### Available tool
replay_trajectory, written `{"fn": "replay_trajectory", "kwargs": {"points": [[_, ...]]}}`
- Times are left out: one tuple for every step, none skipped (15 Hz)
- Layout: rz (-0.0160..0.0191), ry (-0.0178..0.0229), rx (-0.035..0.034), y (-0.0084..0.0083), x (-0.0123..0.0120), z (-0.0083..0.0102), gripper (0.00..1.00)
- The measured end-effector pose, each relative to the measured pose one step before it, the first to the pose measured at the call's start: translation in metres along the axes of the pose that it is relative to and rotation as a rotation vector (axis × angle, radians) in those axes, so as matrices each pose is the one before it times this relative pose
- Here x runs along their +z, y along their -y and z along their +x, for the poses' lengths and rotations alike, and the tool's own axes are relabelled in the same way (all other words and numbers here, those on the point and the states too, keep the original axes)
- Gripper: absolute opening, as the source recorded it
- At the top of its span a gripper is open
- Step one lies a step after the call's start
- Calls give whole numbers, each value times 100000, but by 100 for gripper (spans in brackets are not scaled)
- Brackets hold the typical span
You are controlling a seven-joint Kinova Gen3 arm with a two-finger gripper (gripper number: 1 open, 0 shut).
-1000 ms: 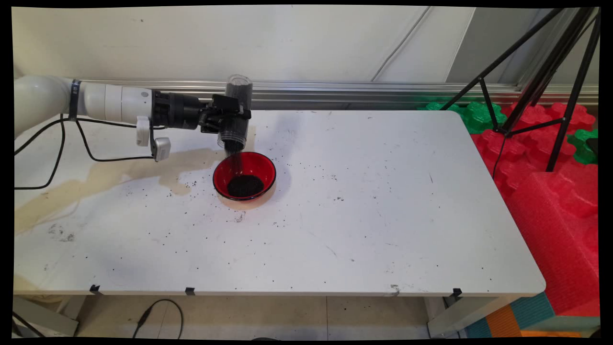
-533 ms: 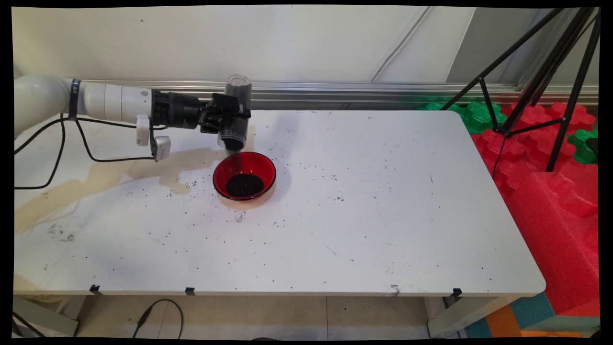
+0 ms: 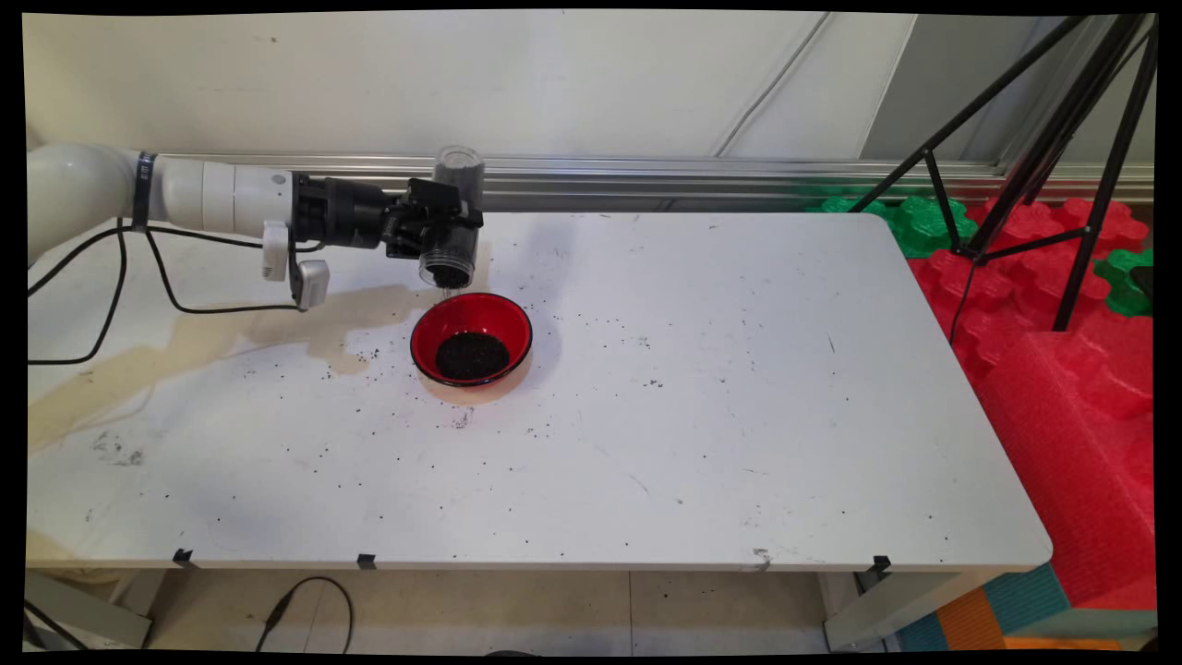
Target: Pour the black seasoning powder in the red bowl
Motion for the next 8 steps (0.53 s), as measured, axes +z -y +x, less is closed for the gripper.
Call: {"fn": "replay_trajectory", "kwargs": {"points": [[-39,-159,-745,3,-7,5,0],[-45,-187,-969,1,-15,-1,0],[-68,-201,-945,-3,-13,1,0],[-53,-62,-745,-6,-12,-16,0],[-52,-83,-1128,1,-21,-28,0],[-14,-87,-1932,33,-10,-50,0],[16,-23,-2497,42,3,-77,0],[64,-4,-2500,60,0,-72,0]]}}
